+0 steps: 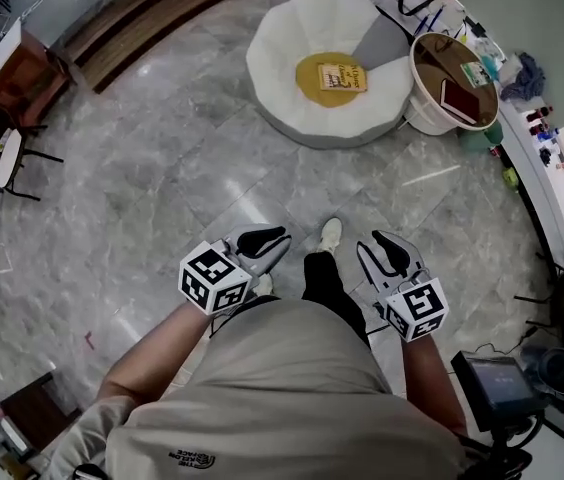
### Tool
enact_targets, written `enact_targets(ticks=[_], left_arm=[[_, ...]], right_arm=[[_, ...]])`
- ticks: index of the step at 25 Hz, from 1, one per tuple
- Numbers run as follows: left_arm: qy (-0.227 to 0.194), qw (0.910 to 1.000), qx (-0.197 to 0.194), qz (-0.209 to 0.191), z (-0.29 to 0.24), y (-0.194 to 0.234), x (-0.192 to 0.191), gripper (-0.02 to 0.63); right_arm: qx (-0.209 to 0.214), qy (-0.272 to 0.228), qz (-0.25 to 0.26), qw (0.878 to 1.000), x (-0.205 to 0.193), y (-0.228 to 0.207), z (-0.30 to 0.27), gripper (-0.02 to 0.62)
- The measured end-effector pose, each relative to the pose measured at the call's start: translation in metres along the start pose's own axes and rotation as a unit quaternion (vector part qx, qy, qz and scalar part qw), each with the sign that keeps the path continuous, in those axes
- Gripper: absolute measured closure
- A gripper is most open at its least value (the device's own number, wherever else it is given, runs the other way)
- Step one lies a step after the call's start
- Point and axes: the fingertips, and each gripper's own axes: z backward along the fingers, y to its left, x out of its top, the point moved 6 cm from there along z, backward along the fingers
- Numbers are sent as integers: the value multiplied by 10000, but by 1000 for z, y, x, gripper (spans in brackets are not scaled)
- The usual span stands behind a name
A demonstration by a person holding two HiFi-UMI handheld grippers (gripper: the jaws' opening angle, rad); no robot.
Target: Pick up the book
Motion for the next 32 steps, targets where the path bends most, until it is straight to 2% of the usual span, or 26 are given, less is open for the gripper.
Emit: enact_targets(ticks=[3,11,16,21,32], left_arm=[[57,10000,49,25,-37,18,27,541],[97,9985,257,466,-152,60,101,538],[147,9982,338,468,-228,88,140,537],[302,9969,335,649,-275,133,162,534],[691,9907,-25,1175,-365,282,180,520]], right_arm=[[38,-50,-67,10000,9,-44,-18,433],[253,-181,-26,9995,47,-185,-46,431],[292,-40,62,9995,55,-263,-63,431],[343,68,-94,9993,65,-301,-97,431],[268,461,-268,9982,100,-370,-215,431]])
